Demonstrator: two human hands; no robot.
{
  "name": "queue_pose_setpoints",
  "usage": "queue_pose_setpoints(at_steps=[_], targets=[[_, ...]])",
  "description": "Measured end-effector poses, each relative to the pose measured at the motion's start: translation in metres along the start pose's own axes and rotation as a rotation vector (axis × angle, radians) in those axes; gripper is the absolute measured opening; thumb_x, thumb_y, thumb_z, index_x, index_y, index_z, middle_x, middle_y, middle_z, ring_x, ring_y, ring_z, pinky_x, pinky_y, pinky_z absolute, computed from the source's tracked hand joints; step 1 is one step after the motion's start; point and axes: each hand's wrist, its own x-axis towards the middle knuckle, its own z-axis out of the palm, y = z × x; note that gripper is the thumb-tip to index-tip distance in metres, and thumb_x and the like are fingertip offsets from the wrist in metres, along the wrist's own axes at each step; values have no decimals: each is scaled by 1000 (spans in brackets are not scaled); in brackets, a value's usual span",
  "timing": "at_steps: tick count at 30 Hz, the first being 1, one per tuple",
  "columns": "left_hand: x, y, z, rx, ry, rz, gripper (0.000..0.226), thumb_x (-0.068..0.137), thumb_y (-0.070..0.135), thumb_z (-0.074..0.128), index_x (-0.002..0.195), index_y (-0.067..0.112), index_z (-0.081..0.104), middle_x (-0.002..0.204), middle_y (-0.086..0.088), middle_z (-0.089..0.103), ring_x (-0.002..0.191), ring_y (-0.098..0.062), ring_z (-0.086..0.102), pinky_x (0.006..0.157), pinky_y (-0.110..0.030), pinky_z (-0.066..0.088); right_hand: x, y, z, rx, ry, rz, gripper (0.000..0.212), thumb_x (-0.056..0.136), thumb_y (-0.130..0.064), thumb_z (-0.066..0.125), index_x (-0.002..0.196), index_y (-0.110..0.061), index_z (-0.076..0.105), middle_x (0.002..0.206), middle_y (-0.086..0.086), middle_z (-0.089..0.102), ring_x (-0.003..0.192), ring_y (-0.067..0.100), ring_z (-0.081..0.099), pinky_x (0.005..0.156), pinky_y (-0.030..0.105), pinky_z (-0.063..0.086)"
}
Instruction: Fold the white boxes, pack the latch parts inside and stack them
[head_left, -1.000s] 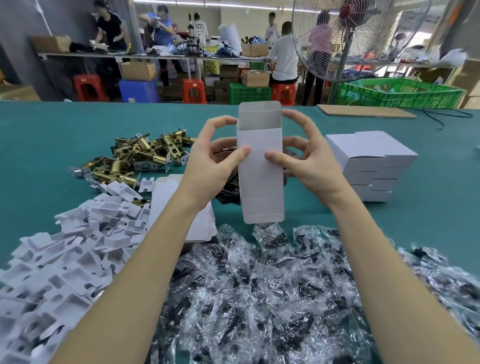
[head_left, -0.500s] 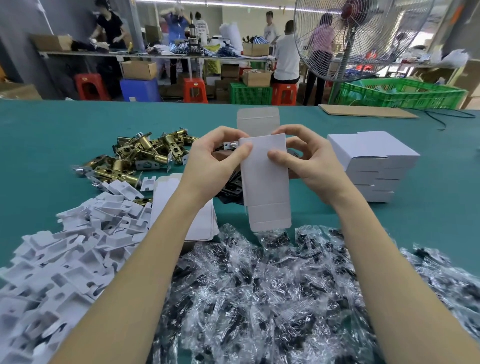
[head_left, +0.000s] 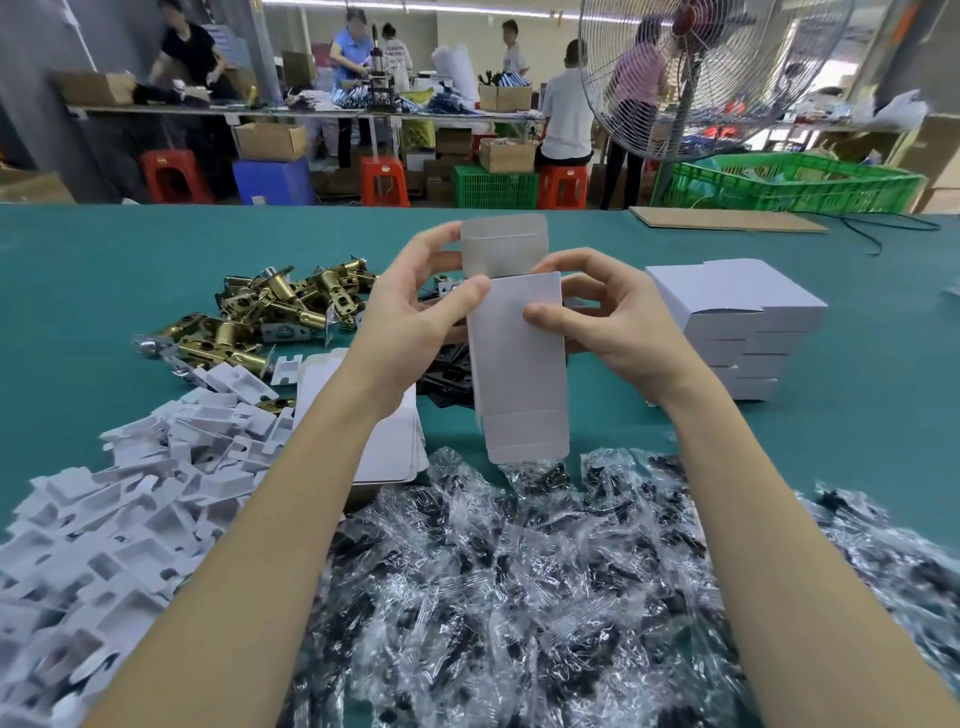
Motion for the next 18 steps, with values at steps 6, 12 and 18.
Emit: queue_pose_setpoints(at_steps=[6, 12, 18], targets=[[1, 3, -3, -99, -83, -59, 34, 97, 3, 63, 121, 26, 56, 126, -5, 66, 111, -24, 68, 83, -37, 57, 0, -3, 0, -4, -37, -9, 24, 87, -13, 81, 97, -32, 70, 90, -6, 75, 83, 19, 72, 71, 36, 60], [2, 7, 1, -142, -18, -65, 17, 102, 12, 59, 113, 25, 56, 105, 3, 75, 81, -13, 68, 66, -26, 55, -1, -8, 0, 7, -84, 7, 23, 86, -16, 82, 100, -31, 69, 96, -2, 76, 82, 17, 72, 65, 27, 56], [2, 13, 4, -117, 109, -69, 28, 97, 1, 62, 106, 25, 73, 93, 7, 78, 75, -12, 71, 60, -24, 56, -1, -13, 2, -3, -115, 17, 24, 87, -18, 81, 104, -29, 68, 97, 2, 77, 82, 15, 71, 61, 23, 53]])
